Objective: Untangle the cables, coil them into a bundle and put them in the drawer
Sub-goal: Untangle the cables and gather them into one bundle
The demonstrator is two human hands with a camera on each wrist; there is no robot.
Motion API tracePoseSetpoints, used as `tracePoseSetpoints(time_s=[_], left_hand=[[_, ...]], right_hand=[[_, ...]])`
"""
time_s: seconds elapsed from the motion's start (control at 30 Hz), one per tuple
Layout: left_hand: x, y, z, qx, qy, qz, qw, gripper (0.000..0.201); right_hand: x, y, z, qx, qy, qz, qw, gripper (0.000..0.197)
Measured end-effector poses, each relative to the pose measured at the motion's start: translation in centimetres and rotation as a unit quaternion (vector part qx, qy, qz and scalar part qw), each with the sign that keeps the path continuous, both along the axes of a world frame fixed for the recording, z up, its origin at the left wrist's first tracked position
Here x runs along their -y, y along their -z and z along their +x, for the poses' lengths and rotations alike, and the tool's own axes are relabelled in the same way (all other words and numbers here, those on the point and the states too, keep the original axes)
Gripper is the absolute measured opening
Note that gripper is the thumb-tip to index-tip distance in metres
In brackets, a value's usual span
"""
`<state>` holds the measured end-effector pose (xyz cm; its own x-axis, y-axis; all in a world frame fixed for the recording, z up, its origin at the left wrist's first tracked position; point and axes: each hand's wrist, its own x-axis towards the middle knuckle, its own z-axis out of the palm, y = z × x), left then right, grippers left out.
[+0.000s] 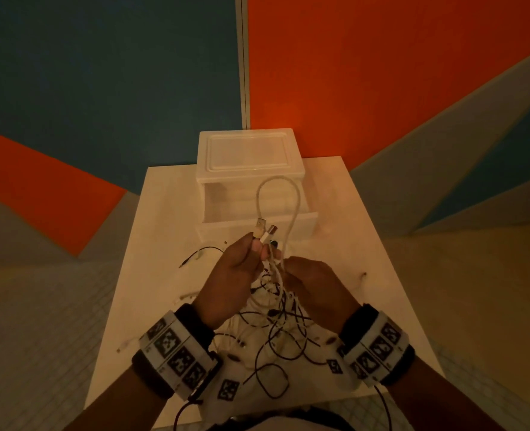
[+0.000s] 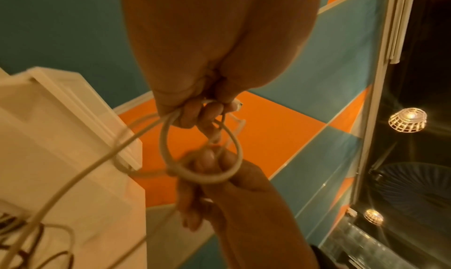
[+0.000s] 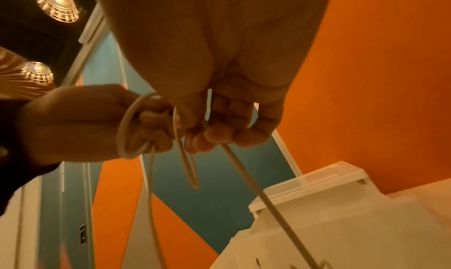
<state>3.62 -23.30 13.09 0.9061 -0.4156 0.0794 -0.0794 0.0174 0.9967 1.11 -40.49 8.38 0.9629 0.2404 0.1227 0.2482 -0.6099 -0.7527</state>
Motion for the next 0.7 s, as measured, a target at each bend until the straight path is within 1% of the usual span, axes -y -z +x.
tracePoseSetpoints(time_s=[0.07,0.1,0.17,0.2,0.23,0.3,0.37,0.4,0.47,0.5,0.53,0.57,0.6,0.63,0.67,0.7], left_hand=[[0.9,-0.5,-0.5,-0.013,-0.003,-0.010,1.000,0.030],[1.1,-0.6,-0.7,-0.023,0.002,-0.022,0.999,0.030],[1.4,-0.7,-0.8,-0.026,0.020,-0.029,0.999,0.030],[1.3,-0.7,-0.8,-0.019,0.023,-0.022,0.999,0.031],[1.2,-0.8,-0.8,-0.014,0.015,-0.016,1.000,0.031],[0.5,-1.3,-0.3,-0.010,-0.026,-0.014,1.000,0.033],[-0.4,-2.4,0.6,0.000,-0.055,-0.046,0.997,0.034],[-0.9,-2.9,1.1,0.003,-0.056,-0.067,0.996,0.032],[-1.4,-3.9,1.5,0.005,-0.039,-0.084,0.996,0.028],[-1.5,-4.0,1.5,0.002,-0.033,-0.080,0.996,0.029],[-1.5,-4.0,1.4,-0.007,-0.029,-0.079,0.996,0.030],[-1.5,-3.9,1.3,-0.017,-0.026,-0.078,0.996,0.031],[-1.6,-3.8,1.2,-0.021,-0.023,-0.077,0.996,0.030],[-1.9,-3.7,1.2,-0.019,-0.021,-0.075,0.997,0.028],[-2.2,-3.7,1.3,-0.018,-0.018,-0.077,0.997,0.026],[-2.6,-3.8,1.4,-0.020,-0.018,-0.080,0.996,0.026]], right_hand=[[-1.0,0.1,-0.1,0.012,-0.024,-0.021,0.999,0.023],[-1.3,0.2,-0.3,0.008,-0.028,-0.014,0.999,0.023],[-1.4,0.4,-0.5,-0.030,-0.020,0.025,0.999,0.026],[-1.2,0.6,-0.4,-0.043,-0.014,0.031,0.999,0.025],[-1.0,1.0,-0.3,-0.050,-0.009,0.016,0.999,0.023],[-0.4,1.9,-0.4,-0.074,-0.010,-0.015,0.997,0.018],[0.6,4.1,-0.5,-0.114,0.001,-0.044,0.992,0.016],[1.2,5.5,-0.6,-0.137,0.009,-0.069,0.988,0.017],[1.8,7.9,-0.8,-0.123,0.005,-0.114,0.986,0.021],[2.2,8.8,-0.5,-0.093,0.014,-0.133,0.987,0.026],[2.5,8.7,-0.5,-0.061,0.042,-0.150,0.986,0.029],[2.7,8.6,-0.3,-0.069,0.071,-0.130,0.987,0.030],[2.8,7.6,-0.5,-0.093,0.085,-0.093,0.988,0.028],[2.8,6.8,-0.7,-0.133,0.093,-0.032,0.986,0.024],[2.9,6.1,-1.3,-0.159,0.095,-0.007,0.983,0.022],[3.5,6.0,-1.8,-0.170,0.098,0.012,0.980,0.026]])
